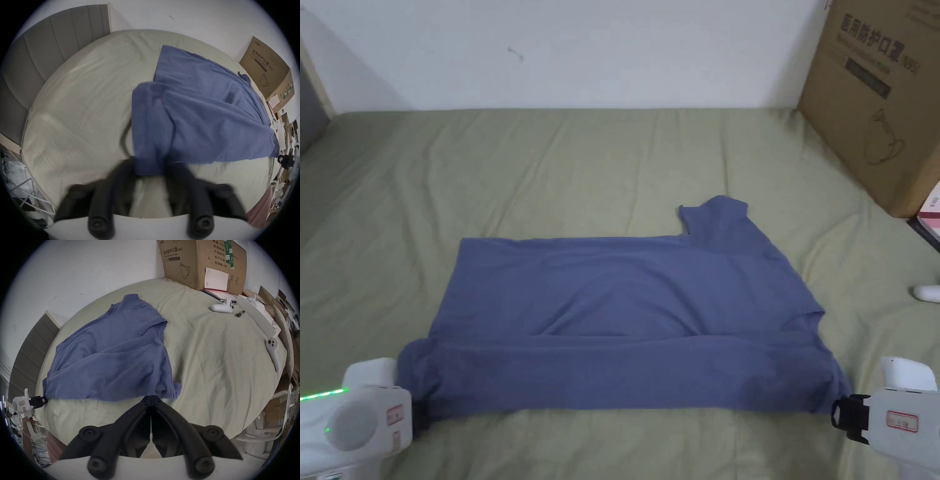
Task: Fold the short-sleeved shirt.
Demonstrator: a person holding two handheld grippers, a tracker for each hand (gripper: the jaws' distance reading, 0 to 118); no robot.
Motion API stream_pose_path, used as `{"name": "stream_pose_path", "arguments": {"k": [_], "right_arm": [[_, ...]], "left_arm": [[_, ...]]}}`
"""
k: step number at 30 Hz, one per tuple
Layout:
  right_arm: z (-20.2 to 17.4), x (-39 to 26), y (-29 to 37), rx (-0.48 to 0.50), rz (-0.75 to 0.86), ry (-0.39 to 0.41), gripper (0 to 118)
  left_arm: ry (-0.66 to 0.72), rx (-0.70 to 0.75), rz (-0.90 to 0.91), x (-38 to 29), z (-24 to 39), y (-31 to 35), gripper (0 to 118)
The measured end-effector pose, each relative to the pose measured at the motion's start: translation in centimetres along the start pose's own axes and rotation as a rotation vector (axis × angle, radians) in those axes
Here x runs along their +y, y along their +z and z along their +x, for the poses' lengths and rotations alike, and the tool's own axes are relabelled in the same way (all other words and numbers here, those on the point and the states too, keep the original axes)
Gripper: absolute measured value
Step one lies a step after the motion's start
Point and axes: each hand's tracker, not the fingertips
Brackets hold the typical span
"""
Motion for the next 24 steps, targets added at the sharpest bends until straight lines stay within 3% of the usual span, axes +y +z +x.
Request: {"name": "stream_pose_path", "arguments": {"k": [2,5,6,9,11,12,14,15,18,22,24], "right_arm": [[-0.3,0.4,0.0,-0.008,0.01,0.013,10],[-0.3,1.7,-0.9,-0.053,0.033,-0.009,75],[0.0,2.2,-1.7,-0.043,0.032,-0.035,80],[0.5,3.5,-4.2,-0.027,-0.015,-0.07,80],[0.2,3.4,-5.7,-0.039,-0.054,-0.015,79],[-0.1,3.1,-6.4,-0.06,-0.084,0.022,63],[-0.8,2.5,-6.4,-0.071,-0.072,0.089,17],[-1.3,2.7,-5.6,-0.04,-0.068,0.076,14],[-1.8,2.9,-4.9,-0.089,-0.075,0.191,13],[-1.1,3.1,-2.6,-0.058,-0.056,0.115,13],[-0.8,2.6,-1.3,-0.057,-0.051,0.126,13]], "left_arm": [[0.025,-0.07,-0.035,0.4,-0.1,0.8,7],[0.013,-0.065,0.001,0.3,-0.4,1.2,7],[0.013,-0.066,0.001,0.3,-0.5,1.2,7],[-0.005,-0.068,-0.013,0.3,-0.5,1.0,7],[-0.024,-0.064,-0.014,0.4,-0.3,1.0,7],[-0.033,-0.06,-0.016,0.4,-0.2,1.0,7],[-0.046,-0.059,-0.019,0.5,-0.1,1.1,7],[-0.055,-0.059,-0.021,0.5,-0.1,1.3,7],[-0.07,-0.066,-0.012,0.4,-0.4,2.1,7],[-0.089,-0.064,0.0,0.0,-0.7,3.6,7],[-0.111,-0.061,0.005,-0.6,-0.8,4.5,7]]}}
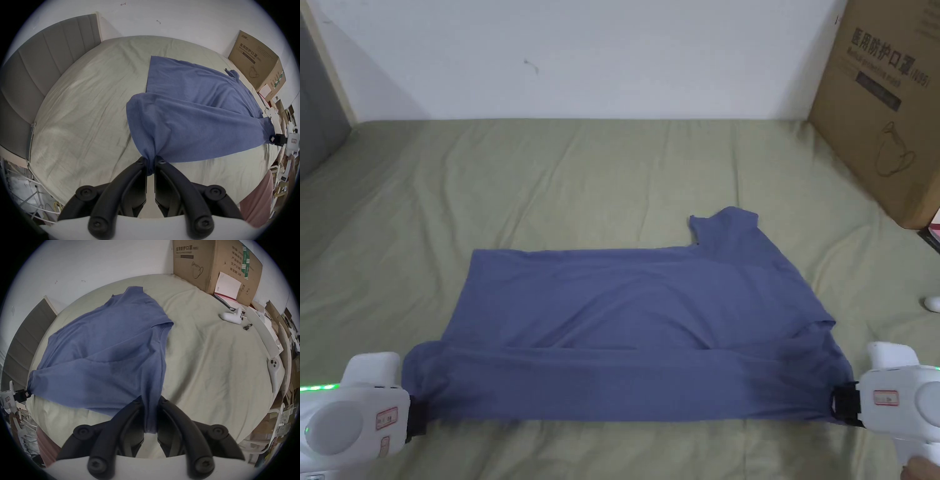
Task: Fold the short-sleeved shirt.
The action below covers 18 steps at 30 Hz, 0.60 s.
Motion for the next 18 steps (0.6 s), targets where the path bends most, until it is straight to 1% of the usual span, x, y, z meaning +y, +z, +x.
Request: {"name": "stream_pose_path", "arguments": {"k": [2,5,7,10,11,12,13,15,16,17,18], "right_arm": [[0.3,-0.9,0.9,-0.012,-0.003,0.018,13],[1.5,-3.4,2.1,0.009,-0.02,-0.008,13],[1.9,-5.5,2.5,-0.006,-0.035,-0.013,13],[2.7,-8.1,2.3,0.002,-0.073,-0.036,13],[2.9,-8.5,2.2,0.013,-0.069,-0.043,15],[3.0,-8.7,2.1,0.028,-0.063,-0.055,27],[3.1,-8.5,2.1,0.032,-0.064,-0.066,32],[3.1,-7.8,2.5,0.017,-0.057,-0.069,47],[3.1,-7.1,2.8,0.012,-0.052,-0.06,72],[3.0,-6.6,3.1,0.01,-0.035,-0.052,88],[2.9,-5.9,3.7,0.011,-0.002,-0.047,92]], "left_arm": [[-0.035,0.031,-0.005,-1.0,0.0,0.8,7],[-0.041,0.03,-0.02,-3.4,-0.1,1.9,7],[-0.039,0.028,-0.043,-5.1,-0.3,2.3,7],[-0.04,0.03,-0.072,-7.6,-0.3,2.1,7],[-0.043,0.032,-0.069,-8.1,-0.3,1.9,8],[-0.041,0.031,-0.066,-8.3,-0.4,1.6,17],[-0.025,0.028,-0.07,-8.1,-0.3,1.7,30],[-0.016,0.06,-0.077,-7.2,0.0,2.0,47],[-0.02,0.07,-0.061,-6.7,0.0,2.3,79],[-0.013,0.063,-0.04,-6.2,-0.1,2.6,99],[0.003,0.037,-0.007,-5.5,0.0,3.4,104]]}}
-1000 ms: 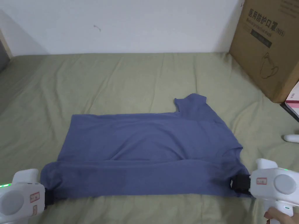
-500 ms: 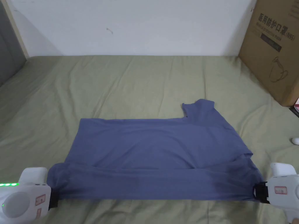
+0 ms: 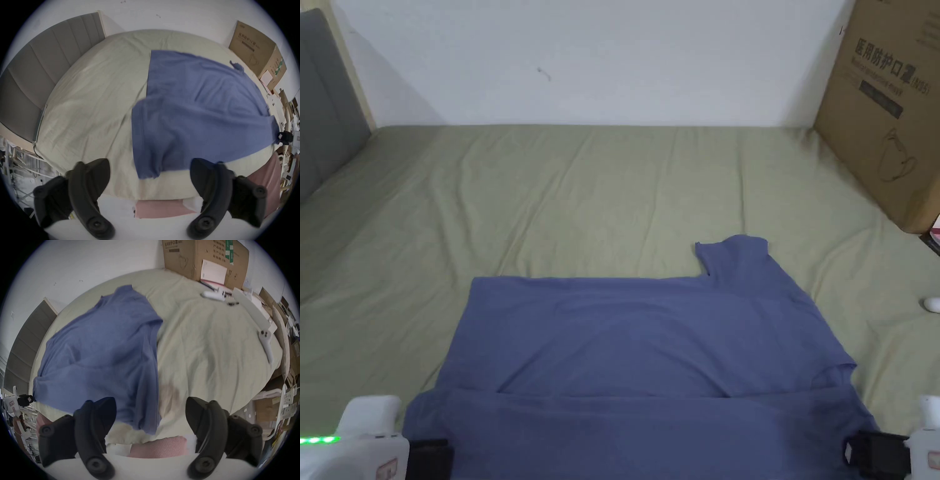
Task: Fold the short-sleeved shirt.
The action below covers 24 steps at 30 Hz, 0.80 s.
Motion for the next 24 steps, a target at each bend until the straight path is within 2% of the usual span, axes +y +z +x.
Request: {"name": "stream_pose_path", "arguments": {"k": [3,4,5,6,7,8,11,14,17,22,23,24], "right_arm": [[-0.8,2.7,1.3,0.022,0.044,-0.009,91],[-1.1,3.6,1.6,0.046,0.059,-0.009,86],[-1.5,4.4,1.9,0.063,0.081,0.001,71],[-2.0,5.2,2.0,0.041,0.102,0.012,29],[-2.8,5.8,1.7,-0.007,0.128,0.02,2],[-3.2,6.1,1.3,-0.037,0.139,0.028,1],[-3.7,7.0,-0.5,0.075,0.095,-0.012,1],[-4.9,8.1,-2.5,0.041,0.082,0.057,0],[-5.5,11.3,-4.3,0.075,0.07,0.069,0],[-6.5,18.8,-7.8,0.077,0.111,0.078,0],[-6.6,20.1,-8.6,0.088,0.115,0.102,3],[-6.9,21.8,-9.8,0.092,0.091,0.131,19]], "left_arm": [[0.044,-0.053,0.055,2.3,0.6,1.4,99],[0.047,-0.066,0.083,3.0,1.0,1.8,87],[0.051,-0.071,0.105,3.7,1.4,2.0,65],[0.039,-0.074,0.112,4.4,1.9,2.0,20],[0.026,-0.067,0.12,4.9,2.5,1.5,0],[0.024,-0.059,0.123,5.4,2.9,1.0,0],[0.017,-0.098,0.095,6.0,3.8,-0.7,0],[0.016,-0.09,0.079,6.7,4.4,-1.7,0],[0.022,-0.092,0.081,8.2,4.2,-2.4,0],[0.033,-0.083,0.104,11.3,4.2,-3.7,0],[0.034,-0.088,0.104,12.0,4.0,-4.2,0],[0.034,-0.09,0.103,12.5,4.0,-4.5,0]]}}
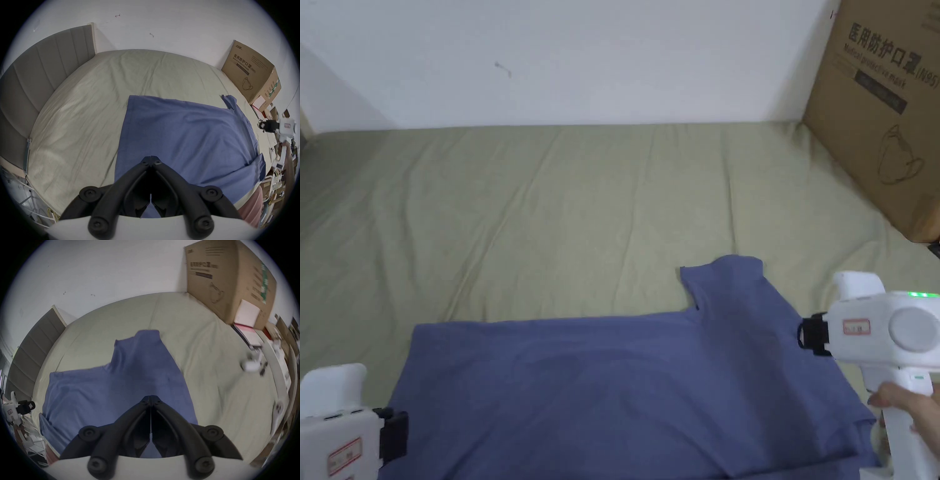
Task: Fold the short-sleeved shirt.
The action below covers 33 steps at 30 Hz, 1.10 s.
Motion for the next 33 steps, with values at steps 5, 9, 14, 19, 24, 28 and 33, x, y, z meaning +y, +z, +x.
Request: {"name": "stream_pose_path", "arguments": {"k": [5,9,14,19,24,28,33], "right_arm": [[1.4,4.5,-6.9,-0.051,-0.074,0.04,90],[2.9,5.5,-11.2,-0.077,-0.149,-0.044,96],[3.3,5.0,-12.9,-0.074,-0.191,-0.036,86],[2.5,5.4,-11.1,-0.079,-0.155,0.077,2],[1.3,5.2,-10.9,-0.084,-0.147,0.111,2],[1.9,5.4,-10.6,-0.058,-0.141,0.05,2],[1.8,5.5,-10.2,-0.056,-0.134,0.059,2]], "left_arm": [[-0.005,0.018,-0.028,1.0,-0.4,-2.7,0],[0.021,0.029,-0.06,0.8,-1.1,-4.6,0],[-0.001,0.032,-0.099,0.3,-1.0,-5.8,0],[0.004,0.032,-0.109,0.1,-1.2,-6.2,0],[0.022,0.034,-0.098,0.8,-1.5,-6.1,0],[0.028,0.036,-0.069,3.1,-2.3,-6.9,12],[0.032,0.056,-0.052,8.8,-3.5,-10.6,59]]}}
